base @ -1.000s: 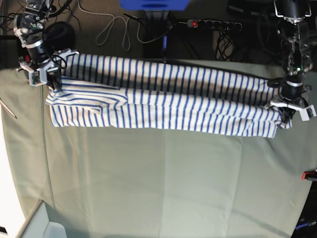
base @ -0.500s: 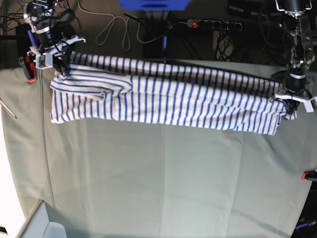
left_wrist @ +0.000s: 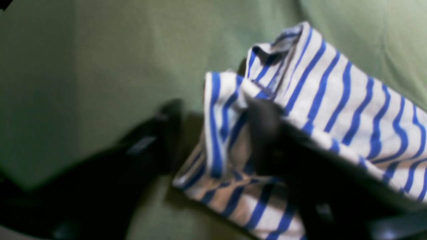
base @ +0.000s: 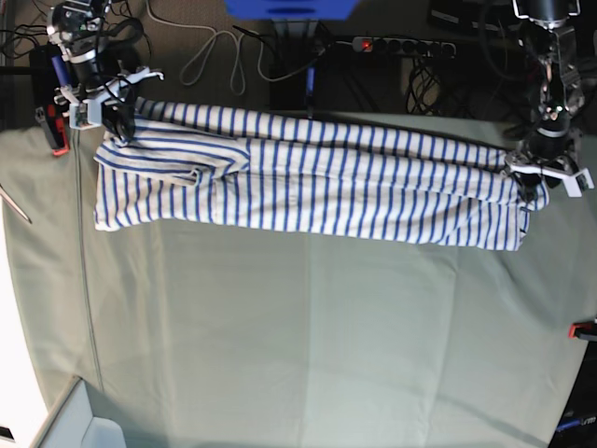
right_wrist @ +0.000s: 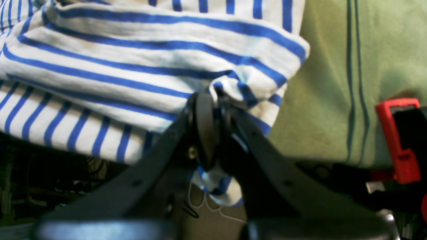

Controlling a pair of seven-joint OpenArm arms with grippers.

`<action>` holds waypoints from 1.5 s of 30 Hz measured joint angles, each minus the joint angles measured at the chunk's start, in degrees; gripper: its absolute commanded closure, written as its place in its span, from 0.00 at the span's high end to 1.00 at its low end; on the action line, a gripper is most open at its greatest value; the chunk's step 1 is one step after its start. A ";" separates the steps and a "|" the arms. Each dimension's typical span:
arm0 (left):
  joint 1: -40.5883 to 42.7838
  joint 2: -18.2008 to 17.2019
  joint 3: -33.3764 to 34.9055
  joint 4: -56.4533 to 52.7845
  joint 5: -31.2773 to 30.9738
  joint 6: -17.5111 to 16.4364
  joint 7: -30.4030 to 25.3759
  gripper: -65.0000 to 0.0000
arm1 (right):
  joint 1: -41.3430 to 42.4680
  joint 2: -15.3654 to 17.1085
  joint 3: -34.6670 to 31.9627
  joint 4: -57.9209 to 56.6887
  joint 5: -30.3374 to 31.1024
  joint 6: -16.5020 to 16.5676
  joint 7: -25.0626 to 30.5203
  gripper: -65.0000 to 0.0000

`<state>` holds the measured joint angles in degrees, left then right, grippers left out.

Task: Layout the t-shirt on the table in an organized manner, then fold the t-shirt properly
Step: 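Hold the folded strip ends with both grippers and adjust the grip, then lift the strip end with the left gripper and fold it toward the right gripper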

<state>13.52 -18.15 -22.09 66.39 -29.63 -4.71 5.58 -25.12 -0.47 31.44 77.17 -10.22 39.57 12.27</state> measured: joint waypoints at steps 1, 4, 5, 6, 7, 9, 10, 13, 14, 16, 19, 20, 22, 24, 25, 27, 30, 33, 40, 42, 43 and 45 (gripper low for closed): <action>0.42 0.04 -0.11 0.31 0.02 0.17 -0.20 0.69 | 0.00 0.00 0.00 0.00 -0.02 0.00 -0.04 0.00; 0.59 0.02 -0.11 0.17 0.00 0.15 -0.17 0.74 | 0.00 0.00 0.00 0.02 0.00 0.00 -0.02 0.00; 0.44 0.02 -0.11 -0.04 -0.02 0.17 -0.20 0.74 | 0.00 -0.02 0.00 0.00 0.00 0.00 -0.02 0.00; 0.26 0.02 -0.11 -0.09 0.00 0.15 -0.17 0.74 | 0.00 -0.02 0.00 0.00 0.00 0.00 -0.04 0.00; 0.20 0.02 -0.11 -0.09 0.00 0.15 -0.17 0.74 | 0.00 -0.02 0.00 0.02 0.00 0.00 -0.02 0.00; 0.09 0.02 0.07 -0.09 0.00 0.15 -0.20 0.74 | 0.00 -0.02 0.00 0.02 0.00 0.00 -0.02 0.00; 0.09 0.11 0.07 -0.09 0.00 0.15 -0.17 0.74 | 0.00 -0.02 0.00 0.02 0.00 0.00 -0.04 0.00; 0.09 1.84 -0.04 -0.09 0.26 0.20 -0.42 0.74 | 0.00 -0.02 0.02 0.02 0.02 0.00 -0.13 0.00; 0.09 2.43 0.13 -0.15 0.26 0.17 -0.24 0.74 | 0.00 -0.02 0.00 0.02 0.00 0.00 -0.15 0.00; 0.07 2.97 0.22 -0.55 0.24 0.09 0.00 0.73 | 0.00 -0.02 0.00 0.02 0.00 0.00 -0.17 0.00; -0.92 2.60 0.15 -3.65 0.48 -0.26 -2.14 0.59 | 0.02 0.00 0.00 0.02 -0.02 0.00 -0.22 0.00; -1.70 2.56 0.11 -4.98 0.57 -0.42 -2.71 0.53 | 0.00 -0.02 0.00 0.02 0.00 0.00 -0.20 0.00; -2.64 2.27 0.07 -6.62 0.44 -0.52 -3.21 0.40 | -0.02 -0.02 0.00 0.02 -0.02 0.00 -0.22 0.00; -2.73 2.21 0.11 -6.67 -0.26 -1.20 -2.91 0.28 | 0.02 -0.02 0.00 0.02 -0.02 0.00 -0.22 0.00; -2.71 2.36 0.11 -6.62 -0.31 -1.22 -2.97 0.21 | 0.04 -0.02 0.00 0.04 0.00 0.00 -0.22 0.00; -2.60 2.62 0.04 -5.57 -0.33 -1.33 -2.51 0.04 | 0.00 -0.02 0.00 0.04 -0.02 0.00 -0.22 0.00; -1.97 2.64 0.00 -2.45 0.31 -0.39 0.00 0.02 | 0.02 -0.02 0.00 0.07 -0.02 0.00 -0.24 0.00; -0.98 2.78 0.11 2.69 0.55 0.22 0.57 0.00 | 0.02 -0.02 0.00 0.07 0.00 0.00 -0.22 0.00; 5.51 4.83 10.56 19.98 2.78 0.70 -0.37 0.00 | 0.02 -0.02 0.04 2.10 -0.17 -0.02 -0.42 0.00; 6.67 4.63 17.03 23.61 6.19 1.03 -0.31 0.00 | 0.00 -0.02 0.04 2.10 -0.20 0.00 -0.55 0.00; 6.84 4.55 20.57 24.81 8.28 0.70 -0.37 0.00 | -0.02 -0.02 0.04 2.10 -0.22 0.00 -0.61 0.00; 6.69 4.55 27.21 26.03 11.87 0.48 -0.63 0.00 | 0.00 -0.02 0.04 2.10 -0.24 0.00 -0.61 0.00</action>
<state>20.21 -13.61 5.13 92.42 -17.76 -4.23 4.95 -25.12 -0.49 31.48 79.26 -10.46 39.57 11.66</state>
